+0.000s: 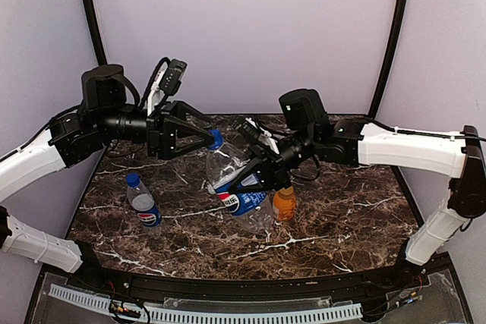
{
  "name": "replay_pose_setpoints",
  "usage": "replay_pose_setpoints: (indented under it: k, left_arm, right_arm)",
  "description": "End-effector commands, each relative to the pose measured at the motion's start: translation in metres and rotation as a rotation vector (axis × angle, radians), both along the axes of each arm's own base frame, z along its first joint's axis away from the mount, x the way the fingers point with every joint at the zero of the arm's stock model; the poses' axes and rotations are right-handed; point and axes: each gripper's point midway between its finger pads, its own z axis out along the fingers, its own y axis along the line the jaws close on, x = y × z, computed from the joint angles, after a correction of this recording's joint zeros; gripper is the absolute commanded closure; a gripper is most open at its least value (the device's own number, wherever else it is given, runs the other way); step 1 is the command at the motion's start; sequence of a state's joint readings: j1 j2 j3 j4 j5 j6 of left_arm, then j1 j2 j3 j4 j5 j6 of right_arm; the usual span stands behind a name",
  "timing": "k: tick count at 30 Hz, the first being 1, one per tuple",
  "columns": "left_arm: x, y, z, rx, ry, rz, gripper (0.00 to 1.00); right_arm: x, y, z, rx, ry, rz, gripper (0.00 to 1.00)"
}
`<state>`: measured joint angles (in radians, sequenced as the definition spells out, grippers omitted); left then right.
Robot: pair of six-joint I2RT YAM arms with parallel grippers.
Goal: Unscrew the bottle caps
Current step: Unscrew the bottle cap from the plastic bottle.
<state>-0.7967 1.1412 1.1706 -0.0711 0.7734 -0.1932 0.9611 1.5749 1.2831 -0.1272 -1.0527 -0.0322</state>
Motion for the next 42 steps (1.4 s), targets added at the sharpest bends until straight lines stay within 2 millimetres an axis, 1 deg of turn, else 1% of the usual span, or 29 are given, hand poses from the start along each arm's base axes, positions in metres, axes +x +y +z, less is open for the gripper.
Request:
replay_pose_setpoints:
  k: [1,12,18,20,25,26,27,28,29,30,31,32,34,35,36,37,38,39,40,41,42]
  left_arm:
    - [-0.008,-0.004,0.006,-0.038,-0.012,-0.061,0.38]
    - [-0.006,-0.007,-0.001,-0.021,0.011,-0.07,0.61]
    - [-0.004,-0.006,-0.004,-0.01,0.031,-0.055,0.74]
    - [0.004,-0.007,-0.005,-0.006,0.044,-0.009,0.77]
    - [0.031,-0.011,-0.01,-0.001,0.156,0.138,0.81]
    - [0.041,-0.012,-0.012,-0.001,0.175,0.191,0.82]
    - [0.046,-0.012,-0.012,-0.004,0.218,0.221,0.83]
    - [0.059,-0.011,-0.012,-0.013,0.262,0.3,0.83]
    - [0.066,-0.01,-0.012,-0.02,0.289,0.342,0.82]
    - [0.08,-0.006,-0.014,-0.035,0.34,0.433,0.82]
    - [0.085,-0.003,-0.017,-0.039,0.361,0.472,0.81]
    - [0.094,0.0,-0.018,-0.052,0.388,0.532,0.78]
    - [0.104,0.004,-0.02,-0.062,0.406,0.592,0.74]
    - [0.106,0.004,-0.018,-0.066,0.406,0.602,0.72]
    - [0.108,0.004,-0.02,-0.061,0.409,0.613,0.67]
    - [0.109,0.003,-0.02,-0.059,0.408,0.61,0.65]
    - [0.108,0.002,-0.019,-0.06,0.4,0.602,0.6]
    - [0.106,0.001,-0.02,-0.056,0.397,0.587,0.57]
    - [0.105,0.0,-0.016,-0.063,0.372,0.576,0.51]
    - [0.1,0.0,-0.013,-0.07,0.357,0.551,0.48]
    - [0.099,0.0,-0.008,-0.084,0.322,0.537,0.4]
  right_arm:
    - [0.002,0.003,0.011,0.036,-0.006,0.023,0.91]
    - [0.007,0.005,0.008,0.022,-0.015,-0.015,0.92]
    - [0.018,0.007,0.009,0.01,-0.042,-0.099,0.92]
    - [0.027,0.009,0.008,-0.003,-0.06,-0.157,0.92]
    - [0.067,0.012,0.004,-0.06,-0.124,-0.417,0.92]
    - [0.077,0.012,0.004,-0.071,-0.142,-0.475,0.92]
    - [0.084,0.012,0.003,-0.08,-0.154,-0.525,0.92]
    - [0.093,0.011,0.002,-0.092,-0.167,-0.58,0.93]
    - [0.1,0.011,0.0,-0.102,-0.182,-0.628,0.93]
    - [0.105,0.01,0.0,-0.11,-0.196,-0.666,0.93]
    - [0.11,0.01,-0.001,-0.116,-0.208,-0.706,0.93]
    - [0.114,0.01,-0.001,-0.115,-0.222,-0.738,0.93]
    - [0.116,0.009,0.0,-0.108,-0.245,-0.784,0.93]
    - [0.117,0.008,-0.001,-0.107,-0.253,-0.798,0.93]
    - [0.117,0.007,-0.001,-0.104,-0.258,-0.806,0.93]
    - [0.116,0.006,0.0,-0.098,-0.26,-0.808,0.93]
    - [0.116,0.005,0.0,-0.097,-0.263,-0.809,0.93]
    - [0.114,0.005,-0.001,-0.101,-0.265,-0.799,0.93]
    - [0.112,0.005,-0.001,-0.1,-0.269,-0.782,0.93]
    - [0.107,0.006,-0.002,-0.097,-0.272,-0.752,0.93]
    - [0.103,0.006,-0.003,-0.097,-0.275,-0.727,0.94]
